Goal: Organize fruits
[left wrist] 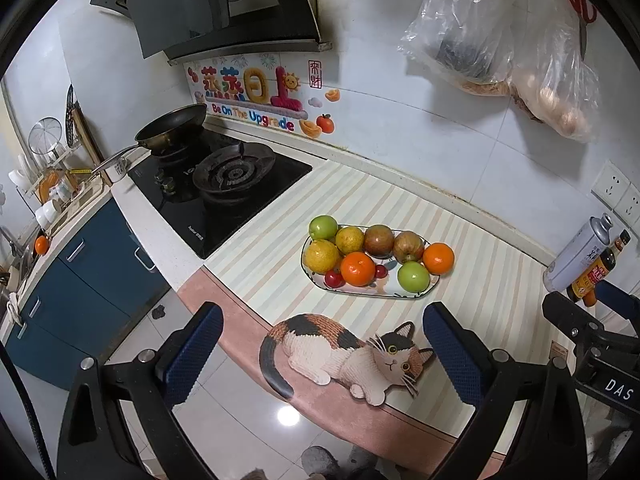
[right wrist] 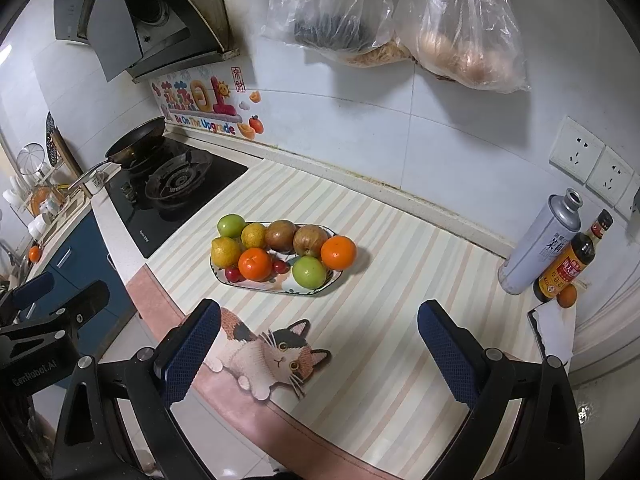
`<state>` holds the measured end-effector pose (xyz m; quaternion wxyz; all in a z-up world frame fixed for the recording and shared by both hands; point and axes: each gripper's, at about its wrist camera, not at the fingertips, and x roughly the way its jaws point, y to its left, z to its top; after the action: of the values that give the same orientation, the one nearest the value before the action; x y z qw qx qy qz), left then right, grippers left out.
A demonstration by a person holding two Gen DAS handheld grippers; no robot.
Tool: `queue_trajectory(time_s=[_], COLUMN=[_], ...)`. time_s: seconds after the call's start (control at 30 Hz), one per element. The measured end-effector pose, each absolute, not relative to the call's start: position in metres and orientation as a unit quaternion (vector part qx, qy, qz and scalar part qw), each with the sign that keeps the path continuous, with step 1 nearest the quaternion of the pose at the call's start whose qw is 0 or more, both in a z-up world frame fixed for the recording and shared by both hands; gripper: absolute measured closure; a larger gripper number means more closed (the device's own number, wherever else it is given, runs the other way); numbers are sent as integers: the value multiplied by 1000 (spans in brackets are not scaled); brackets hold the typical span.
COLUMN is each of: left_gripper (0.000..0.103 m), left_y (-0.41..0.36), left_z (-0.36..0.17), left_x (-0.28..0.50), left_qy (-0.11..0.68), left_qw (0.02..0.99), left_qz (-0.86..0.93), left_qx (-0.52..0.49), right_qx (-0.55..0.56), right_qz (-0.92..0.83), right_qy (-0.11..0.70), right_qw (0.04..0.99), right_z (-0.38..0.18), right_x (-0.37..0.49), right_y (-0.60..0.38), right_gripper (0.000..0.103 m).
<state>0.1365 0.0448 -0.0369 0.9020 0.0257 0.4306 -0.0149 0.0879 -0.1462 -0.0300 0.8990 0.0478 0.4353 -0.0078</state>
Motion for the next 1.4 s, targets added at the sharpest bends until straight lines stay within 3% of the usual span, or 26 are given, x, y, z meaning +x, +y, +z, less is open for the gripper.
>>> queue_trajectory(time_s=[1.4], left_gripper=[1], left_y=[52], left_z=[-27], left_x=[136], left_qy=[428], left_qw=[904], left_qz=[-17], left_qx=[20], right_qx=[41], right_qz=[1], right_qy=[429], right_qw=[902], right_z=[-19], right_x=[83], right_y=[-147], right_gripper=[2])
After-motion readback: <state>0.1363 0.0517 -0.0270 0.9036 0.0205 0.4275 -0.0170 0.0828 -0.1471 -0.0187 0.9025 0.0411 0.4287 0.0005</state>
